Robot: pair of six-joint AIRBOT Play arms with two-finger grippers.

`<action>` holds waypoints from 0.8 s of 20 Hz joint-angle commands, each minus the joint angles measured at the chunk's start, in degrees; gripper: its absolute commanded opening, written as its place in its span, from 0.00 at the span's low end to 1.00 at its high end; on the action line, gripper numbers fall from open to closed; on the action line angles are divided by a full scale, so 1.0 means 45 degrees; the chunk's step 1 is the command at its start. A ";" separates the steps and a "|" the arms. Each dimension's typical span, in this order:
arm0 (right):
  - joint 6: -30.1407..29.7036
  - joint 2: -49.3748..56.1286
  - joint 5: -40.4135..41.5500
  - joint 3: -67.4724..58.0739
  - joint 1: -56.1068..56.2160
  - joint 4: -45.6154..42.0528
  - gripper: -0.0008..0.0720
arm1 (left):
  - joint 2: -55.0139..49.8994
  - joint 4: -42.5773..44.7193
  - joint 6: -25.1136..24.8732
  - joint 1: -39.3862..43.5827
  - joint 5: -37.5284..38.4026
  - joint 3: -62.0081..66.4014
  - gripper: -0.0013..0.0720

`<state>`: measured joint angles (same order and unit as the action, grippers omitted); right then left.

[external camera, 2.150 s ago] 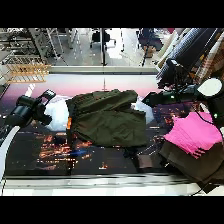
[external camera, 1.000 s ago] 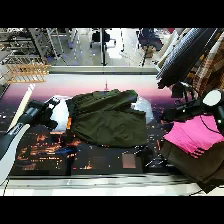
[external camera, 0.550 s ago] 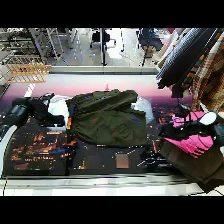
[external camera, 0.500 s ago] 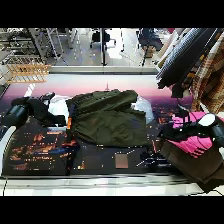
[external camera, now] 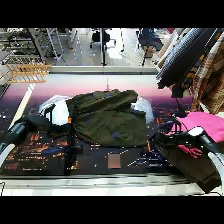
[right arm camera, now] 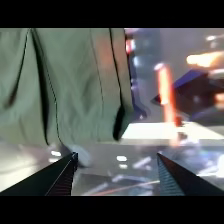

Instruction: Fold the clothes and pants, and hang the long-sleeved shirts on hangers.

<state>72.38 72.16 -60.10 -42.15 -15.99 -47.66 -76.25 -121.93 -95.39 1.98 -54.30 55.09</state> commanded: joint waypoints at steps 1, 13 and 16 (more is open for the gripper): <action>-0.0015 0.1234 0.0729 0.0146 -0.0005 0.1472 0.78 | -0.0578 -0.0831 0.1107 0.0039 0.1321 -0.0539 1.00; -0.0355 0.3259 0.2419 0.0131 0.1802 0.3662 0.63 | -0.2089 -0.0971 0.5498 0.0039 0.5095 -0.0529 0.94; -0.0364 0.3201 0.2691 0.0131 0.2210 0.3638 0.15 | -0.2147 -0.0986 0.5542 0.0044 0.5294 -0.0529 0.33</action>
<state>70.85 86.06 -49.71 -41.56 -8.03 -32.23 -85.56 -126.26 -73.36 2.13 -33.43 52.69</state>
